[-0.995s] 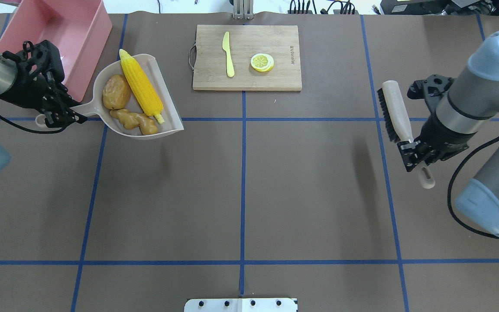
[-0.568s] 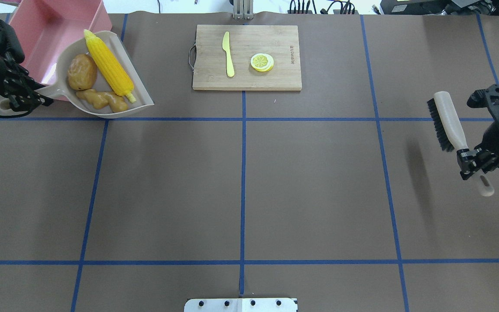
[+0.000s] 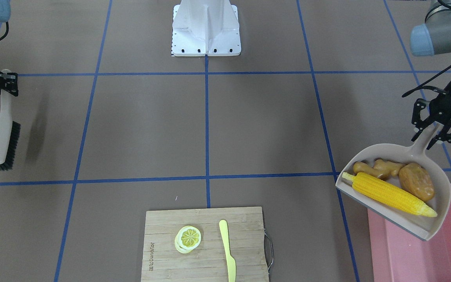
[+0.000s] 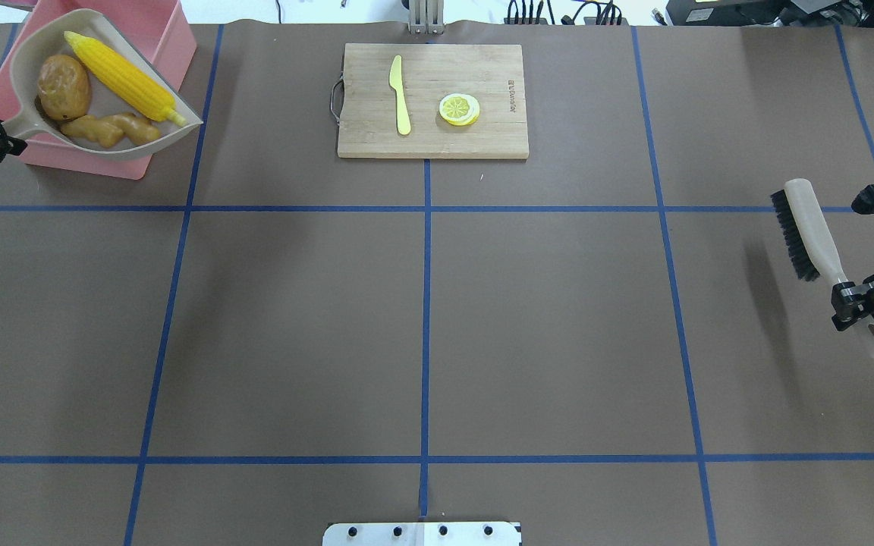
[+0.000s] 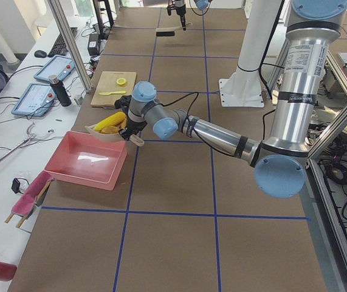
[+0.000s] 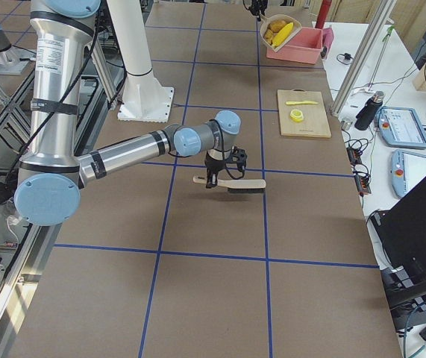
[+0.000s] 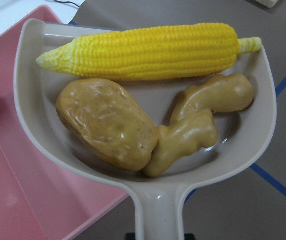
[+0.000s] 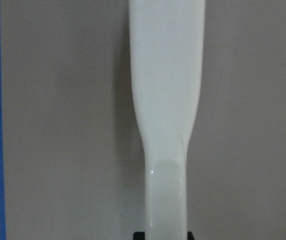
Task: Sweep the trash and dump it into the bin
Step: 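Lift the dustpan toward the pink bin with left gripper while right withdraws brush, then tilt the dustpan over the pink bin with left gripper while right lowers brush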
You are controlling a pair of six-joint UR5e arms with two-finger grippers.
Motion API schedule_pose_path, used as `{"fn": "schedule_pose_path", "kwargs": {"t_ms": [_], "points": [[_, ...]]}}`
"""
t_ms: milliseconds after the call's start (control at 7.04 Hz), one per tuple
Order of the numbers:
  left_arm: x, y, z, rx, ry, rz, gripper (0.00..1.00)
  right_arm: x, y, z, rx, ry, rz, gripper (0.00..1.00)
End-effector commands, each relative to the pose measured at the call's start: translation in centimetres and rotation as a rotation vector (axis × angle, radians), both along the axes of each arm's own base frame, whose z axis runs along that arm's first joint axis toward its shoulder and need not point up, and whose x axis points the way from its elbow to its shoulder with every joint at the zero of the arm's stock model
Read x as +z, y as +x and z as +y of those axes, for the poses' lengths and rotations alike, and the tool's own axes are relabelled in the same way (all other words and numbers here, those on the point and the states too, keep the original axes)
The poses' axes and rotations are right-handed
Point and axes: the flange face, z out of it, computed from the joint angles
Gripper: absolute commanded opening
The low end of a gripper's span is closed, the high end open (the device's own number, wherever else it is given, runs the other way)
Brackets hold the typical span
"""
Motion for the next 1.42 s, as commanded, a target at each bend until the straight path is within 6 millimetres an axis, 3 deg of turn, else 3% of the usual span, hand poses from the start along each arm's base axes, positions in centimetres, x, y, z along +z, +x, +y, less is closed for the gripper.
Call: {"fn": "schedule_pose_path", "kwargs": {"t_ms": [0,284,568,853,1279], "points": [[1.1,-0.5,0.5,-0.102,-0.161,0.063,0.0,-0.3,-2.1,-3.0,0.001,0.009,-0.027,0.0],[3.1,-3.3,0.2,-0.144,-0.316,0.063,0.0,-0.3,-4.8,-5.4,0.005,-0.033,-0.04,0.0],[3.1,-5.3,-1.2,-0.185,-0.414,0.029,0.0,-0.4,-6.8,-5.3,-0.017,-0.051,-0.043,0.0],[1.0,-5.8,-4.1,-0.117,-0.422,-0.047,0.0,-1.1,-7.7,-4.3,-0.009,-0.069,-0.042,0.0],[0.7,-5.6,-4.8,-0.019,-0.437,-0.122,0.0,-2.2,-9.1,-0.9,-0.016,-0.092,-0.027,0.0]]}}
